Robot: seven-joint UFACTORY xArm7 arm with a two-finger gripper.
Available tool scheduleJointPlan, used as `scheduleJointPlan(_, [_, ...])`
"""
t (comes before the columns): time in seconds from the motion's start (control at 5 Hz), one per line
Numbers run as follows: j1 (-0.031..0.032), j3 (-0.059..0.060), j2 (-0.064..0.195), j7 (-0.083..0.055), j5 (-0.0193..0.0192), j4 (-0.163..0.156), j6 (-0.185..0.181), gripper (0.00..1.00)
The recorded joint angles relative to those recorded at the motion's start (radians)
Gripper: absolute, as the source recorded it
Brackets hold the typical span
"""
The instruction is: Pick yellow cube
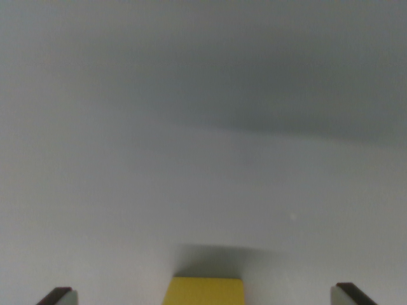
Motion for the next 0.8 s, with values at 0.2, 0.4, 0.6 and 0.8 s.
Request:
scheduleJointPlan(0.2, [0.0000, 0.000, 0.000, 0.000, 0.0000, 0.000, 0.000, 0.00])
scheduleJointPlan(0.4, [0.0021, 0.003, 0.007, 0.000, 0.0029, -0.035, -0.042, 0.00])
scheduleJointPlan(0.6, [0.0021, 0.003, 0.007, 0.000, 0.0029, -0.035, -0.042, 0.00])
scheduleJointPlan(0.8, [0.0040, 0.006, 0.013, 0.000, 0.0055, -0.066, -0.081, 0.00])
